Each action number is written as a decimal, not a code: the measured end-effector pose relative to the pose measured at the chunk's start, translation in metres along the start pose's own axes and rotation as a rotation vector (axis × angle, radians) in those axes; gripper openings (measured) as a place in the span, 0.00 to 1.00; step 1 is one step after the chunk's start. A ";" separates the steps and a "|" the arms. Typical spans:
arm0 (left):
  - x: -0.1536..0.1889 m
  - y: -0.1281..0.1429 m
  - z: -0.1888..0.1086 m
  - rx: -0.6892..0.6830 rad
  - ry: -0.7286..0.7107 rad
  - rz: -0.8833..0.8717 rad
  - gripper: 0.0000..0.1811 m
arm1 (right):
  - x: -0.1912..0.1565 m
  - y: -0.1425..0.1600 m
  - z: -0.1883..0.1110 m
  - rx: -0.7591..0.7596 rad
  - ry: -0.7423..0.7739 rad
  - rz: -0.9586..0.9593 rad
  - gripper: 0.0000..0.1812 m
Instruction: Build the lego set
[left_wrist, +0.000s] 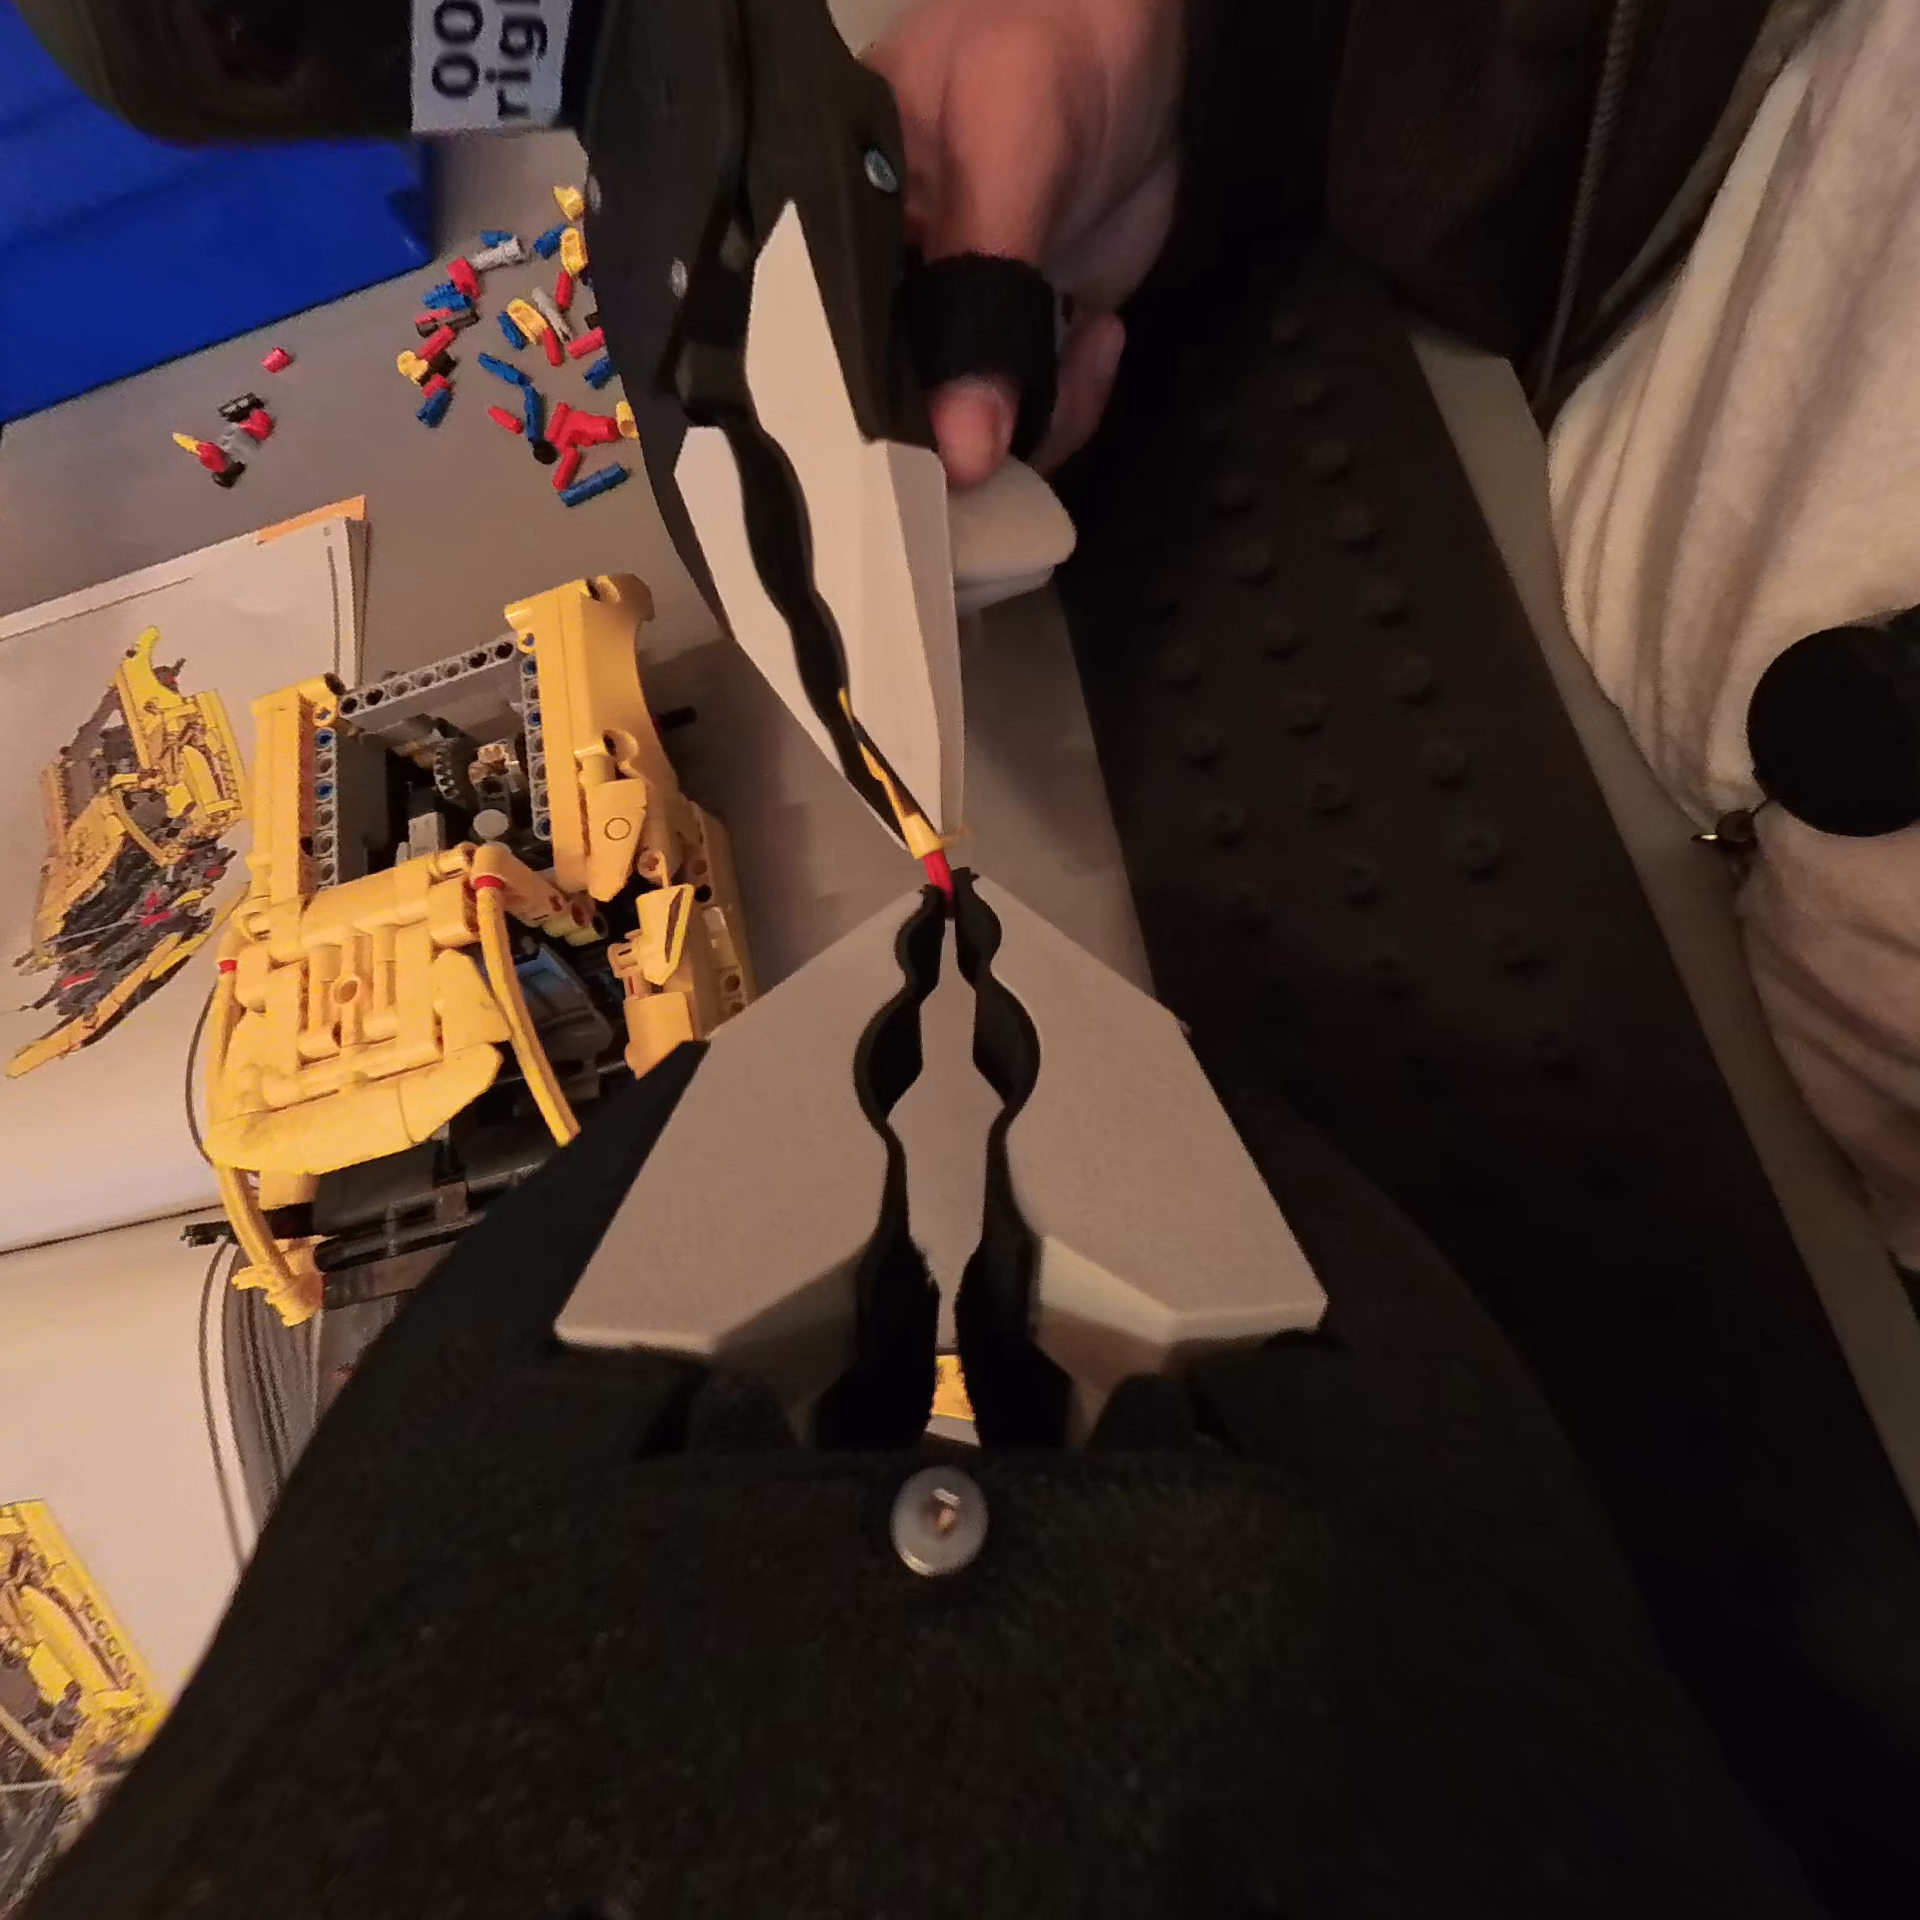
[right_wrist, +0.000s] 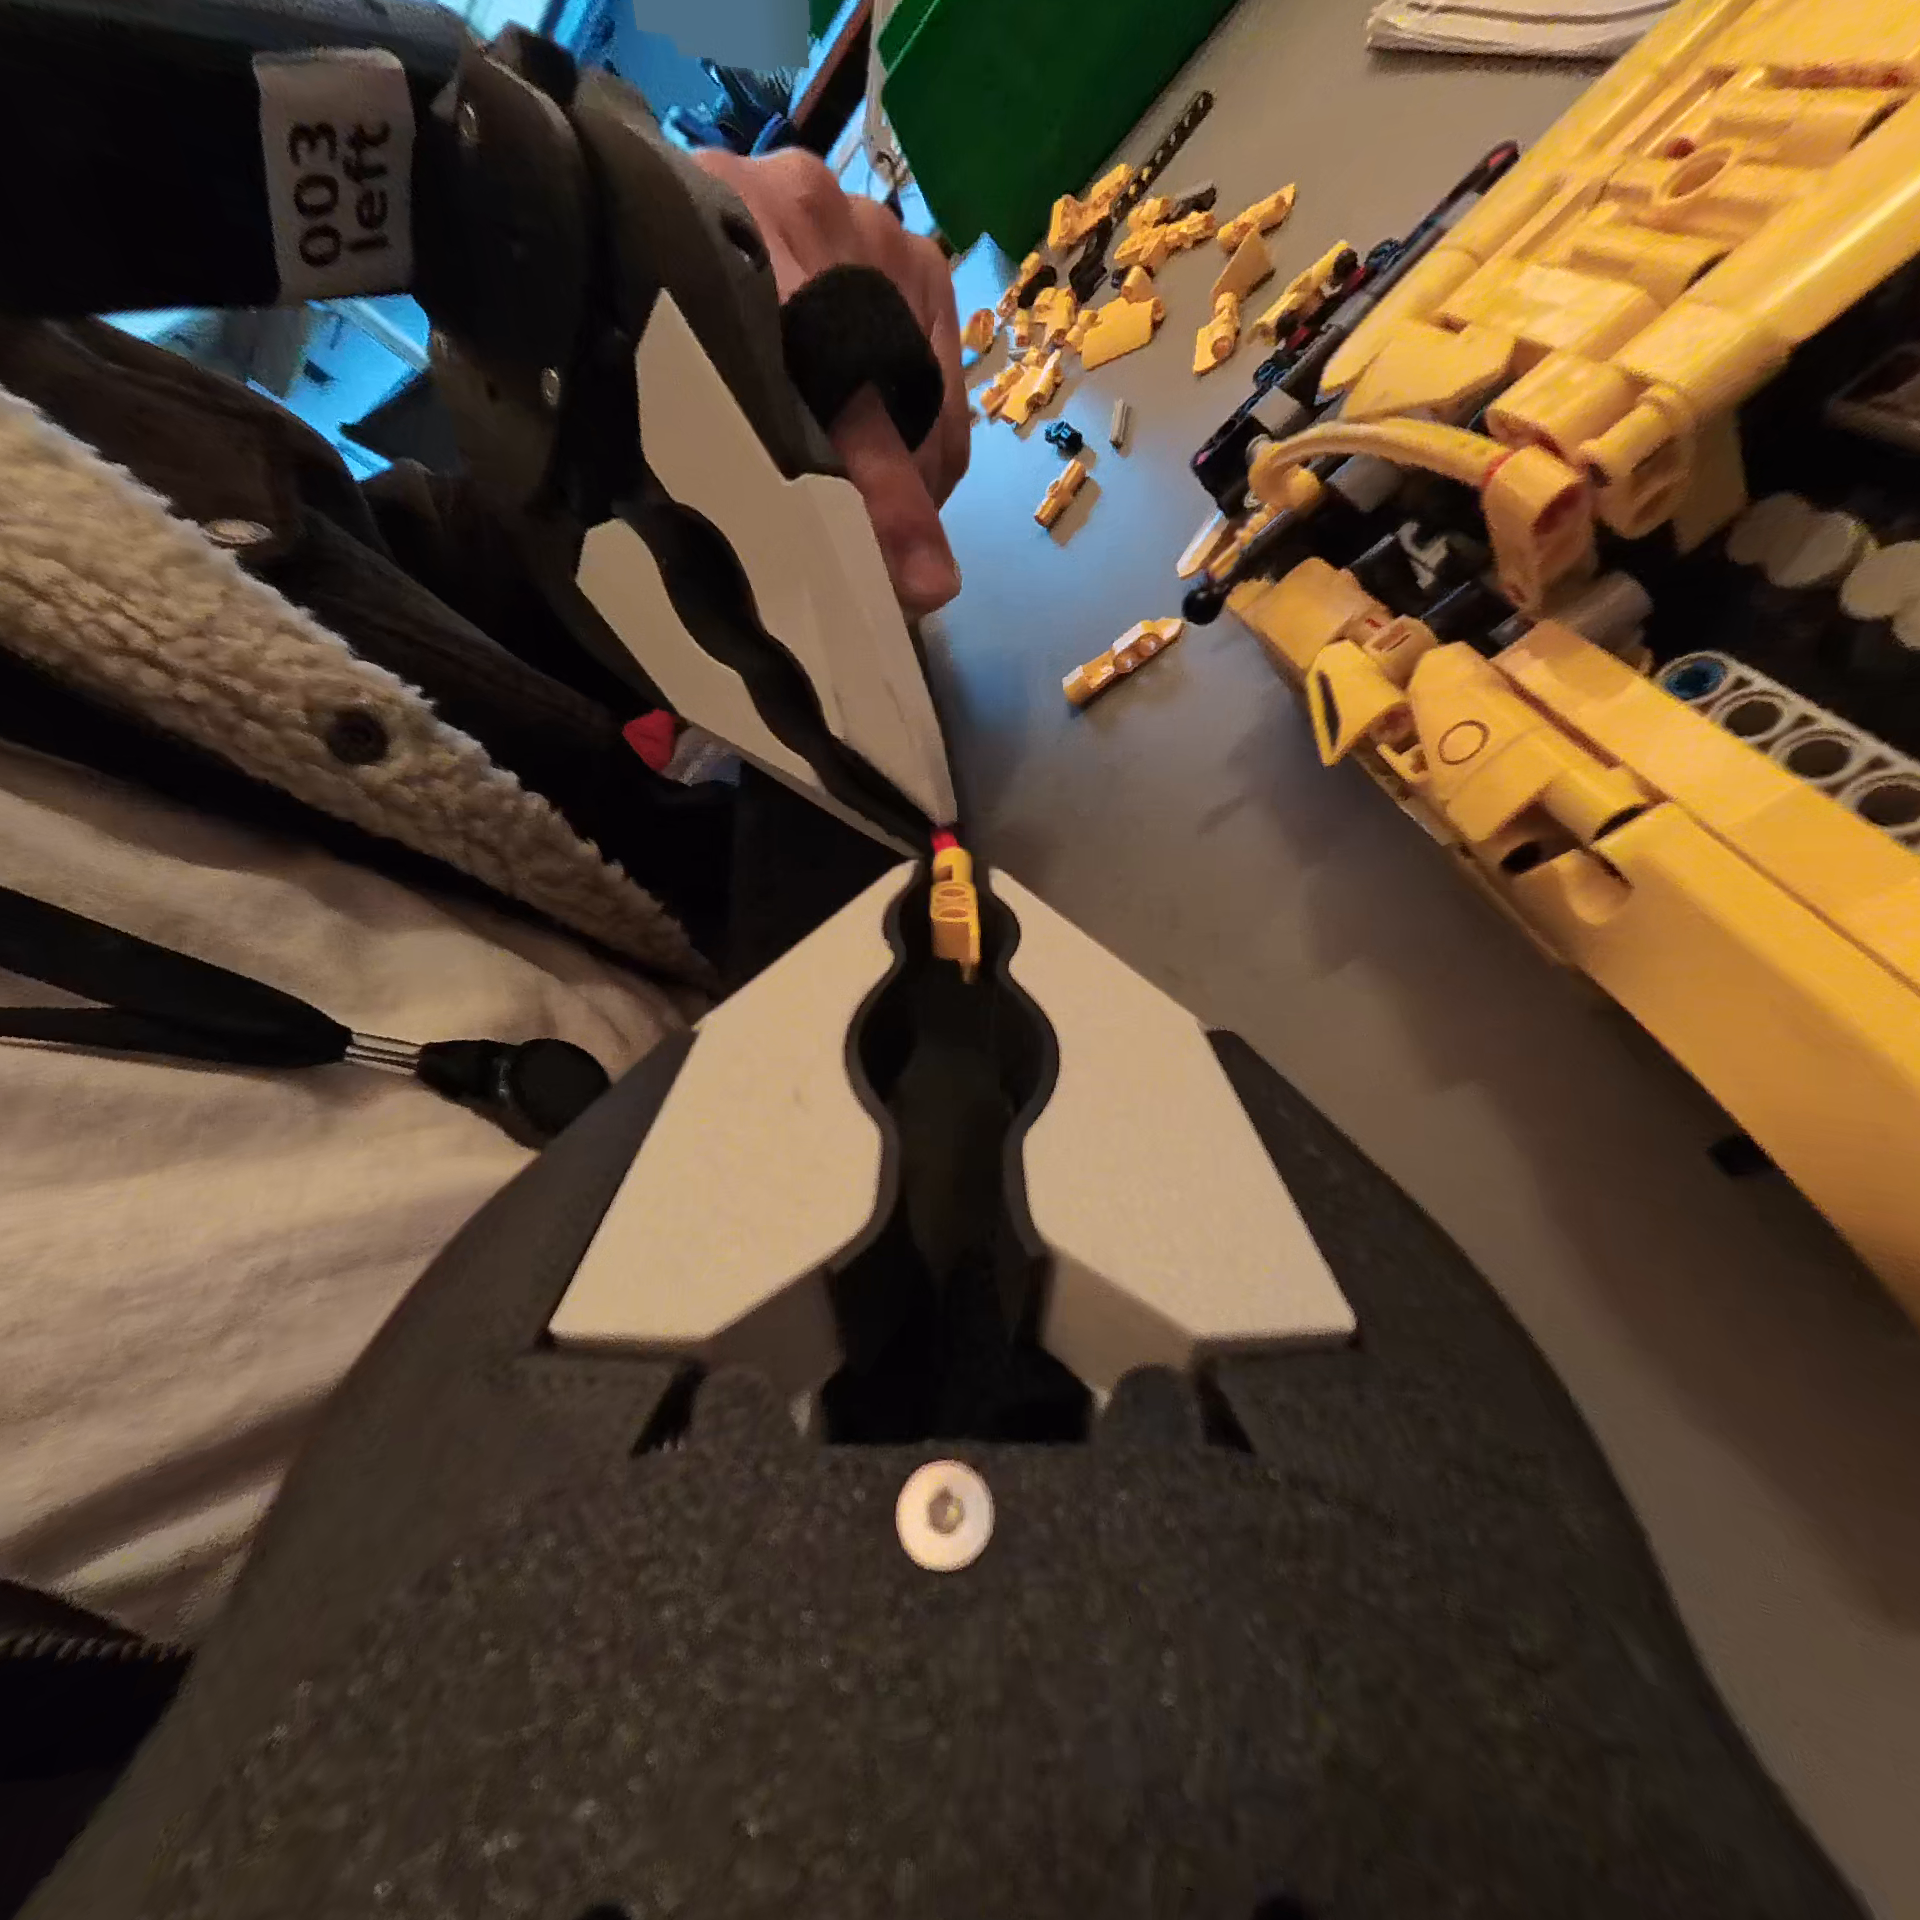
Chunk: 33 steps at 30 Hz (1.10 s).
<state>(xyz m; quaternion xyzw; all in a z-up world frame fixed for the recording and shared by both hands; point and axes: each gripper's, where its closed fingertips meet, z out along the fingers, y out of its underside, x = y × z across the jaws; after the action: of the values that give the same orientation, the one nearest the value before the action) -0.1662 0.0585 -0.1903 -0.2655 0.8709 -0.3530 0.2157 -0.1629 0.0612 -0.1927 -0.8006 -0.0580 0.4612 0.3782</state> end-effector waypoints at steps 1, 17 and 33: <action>0.000 0.000 0.000 0.002 0.010 -0.009 0.01 | 0.000 0.000 0.000 -0.004 0.010 -0.012 0.03; -0.021 -0.045 -0.024 0.396 0.015 -0.233 0.00 | -0.029 -0.028 -0.011 0.202 -0.277 0.102 0.04; -0.003 0.030 0.022 -0.020 -0.168 -0.368 0.15 | 0.008 -0.040 -0.055 0.361 -0.016 0.022 0.03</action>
<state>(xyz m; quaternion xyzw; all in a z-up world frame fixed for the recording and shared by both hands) -0.1606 0.0678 -0.2255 -0.4510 0.7900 -0.3542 0.2168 -0.1048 0.0625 -0.1555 -0.7164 0.0316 0.4748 0.5103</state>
